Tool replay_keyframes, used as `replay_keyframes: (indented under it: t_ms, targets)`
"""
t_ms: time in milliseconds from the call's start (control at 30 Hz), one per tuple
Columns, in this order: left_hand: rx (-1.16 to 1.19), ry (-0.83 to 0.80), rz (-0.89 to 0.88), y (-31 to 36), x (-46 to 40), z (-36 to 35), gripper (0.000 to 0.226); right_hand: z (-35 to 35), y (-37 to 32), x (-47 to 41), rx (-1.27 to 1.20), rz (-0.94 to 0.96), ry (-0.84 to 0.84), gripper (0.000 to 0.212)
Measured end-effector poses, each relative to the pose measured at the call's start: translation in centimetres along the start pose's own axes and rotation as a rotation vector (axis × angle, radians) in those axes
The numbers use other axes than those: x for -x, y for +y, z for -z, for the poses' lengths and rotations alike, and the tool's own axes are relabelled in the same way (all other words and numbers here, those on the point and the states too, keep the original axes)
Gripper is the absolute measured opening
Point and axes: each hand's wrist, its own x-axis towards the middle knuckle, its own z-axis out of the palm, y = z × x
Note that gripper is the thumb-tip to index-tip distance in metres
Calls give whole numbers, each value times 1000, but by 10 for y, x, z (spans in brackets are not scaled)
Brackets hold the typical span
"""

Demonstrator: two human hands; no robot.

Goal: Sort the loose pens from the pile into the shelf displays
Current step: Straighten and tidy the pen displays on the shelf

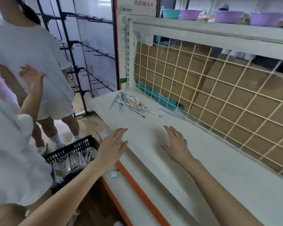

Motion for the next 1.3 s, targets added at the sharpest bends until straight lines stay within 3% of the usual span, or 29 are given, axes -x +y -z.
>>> replay_keyframes:
  t_ms: [167,400,667,833,967,1067,1167,1300]
  targets:
    - [-20,-43,-22,-37,-67,-9,41,-21,-4,-86,-52,-63,-10,67]
    - [-73,-153,-102,-74,-161,-34,40,-37,4,-171,-108,-180,74,53]
    - [-120,-60,-300,-90,-214,-66,36,-60,20,-202,-145,-268,262,28]
    - [-117,-20,-374,-98,-226,-72,8,-56,19,-203,-354,-315,326,15]
    - [-35,16,-347,-97,-222,-61,27,-46,8,-198,-715,-317,391,18]
    - [87,32,-277,-94,-212,-56,27,-40,-2,-196,-971,-367,398,15]
    - [284,-30,-124,-91,-200,-49,19,-41,-9,-197,-1169,-304,401,12]
    - [504,-138,-40,-81,-188,-41,23,-44,-18,-197,-1350,-271,432,12]
